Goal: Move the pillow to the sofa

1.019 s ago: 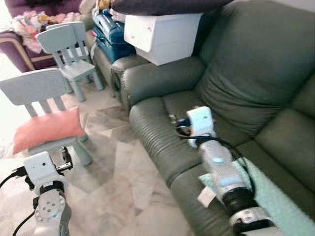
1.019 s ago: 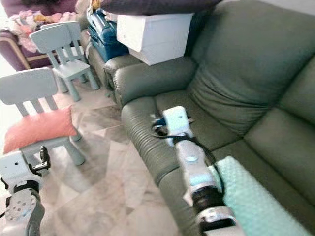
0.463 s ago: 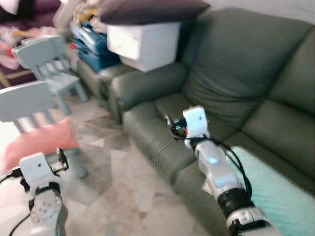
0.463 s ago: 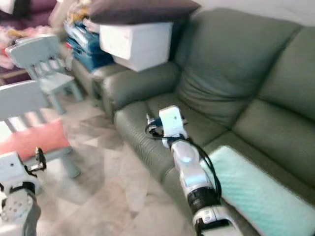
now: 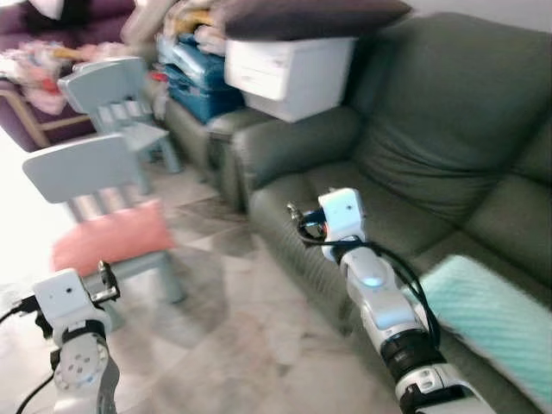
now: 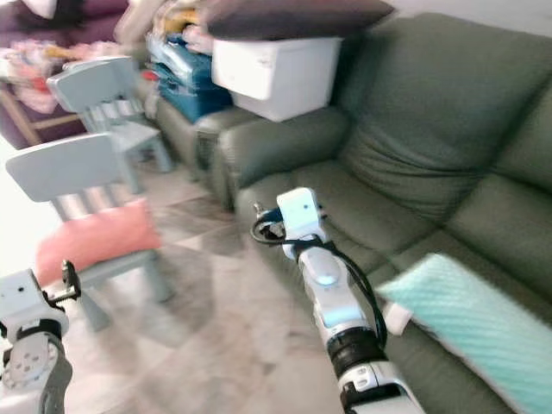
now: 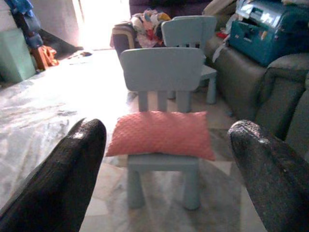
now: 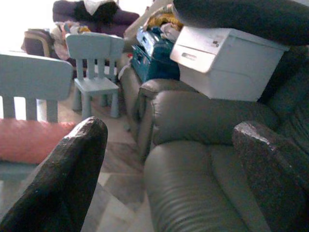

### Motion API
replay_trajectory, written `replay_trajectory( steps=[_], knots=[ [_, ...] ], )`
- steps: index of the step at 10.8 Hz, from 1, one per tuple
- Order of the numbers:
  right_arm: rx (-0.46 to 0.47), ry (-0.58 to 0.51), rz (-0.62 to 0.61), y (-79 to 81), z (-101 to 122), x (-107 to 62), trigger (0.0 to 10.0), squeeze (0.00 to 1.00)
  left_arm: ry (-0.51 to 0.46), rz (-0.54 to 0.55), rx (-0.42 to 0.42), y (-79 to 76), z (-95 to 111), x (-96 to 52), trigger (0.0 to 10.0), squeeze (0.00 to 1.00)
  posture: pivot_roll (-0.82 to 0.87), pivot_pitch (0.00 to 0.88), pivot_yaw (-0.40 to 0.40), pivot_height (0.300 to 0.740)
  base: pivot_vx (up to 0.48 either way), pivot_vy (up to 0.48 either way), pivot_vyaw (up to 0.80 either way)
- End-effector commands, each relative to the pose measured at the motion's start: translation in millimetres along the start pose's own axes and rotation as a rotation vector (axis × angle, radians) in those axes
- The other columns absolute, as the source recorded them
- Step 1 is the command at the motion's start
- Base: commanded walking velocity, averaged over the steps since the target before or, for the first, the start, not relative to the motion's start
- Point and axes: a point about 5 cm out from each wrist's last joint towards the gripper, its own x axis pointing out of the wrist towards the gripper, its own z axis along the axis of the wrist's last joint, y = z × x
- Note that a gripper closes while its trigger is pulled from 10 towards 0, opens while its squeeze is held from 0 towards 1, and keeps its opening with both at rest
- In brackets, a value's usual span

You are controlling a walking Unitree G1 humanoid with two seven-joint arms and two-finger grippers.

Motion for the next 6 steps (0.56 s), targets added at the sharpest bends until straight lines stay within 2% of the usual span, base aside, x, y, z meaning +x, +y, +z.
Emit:
replay_trajectory(
  steps=[1,6],
  knots=[
    [-0.006,0.007,-0.029,-10.5,-1.7,-2.2,10.0,0.00,0.005,-0.006,-0.002,-4.0,-0.6,-0.8,10.0,0.00,-0.14,0.006,0.052,0.740,0.000,0.480,0.00],
    [-0.005,0.007,-0.019,-6.9,-2.1,-2.1,10.0,0.00,0.016,0.000,0.001,-3.2,-2.0,-0.6,10.0,0.00,-0.14,0.007,0.055,0.740,0.000,0.478,0.00]
  ],
)
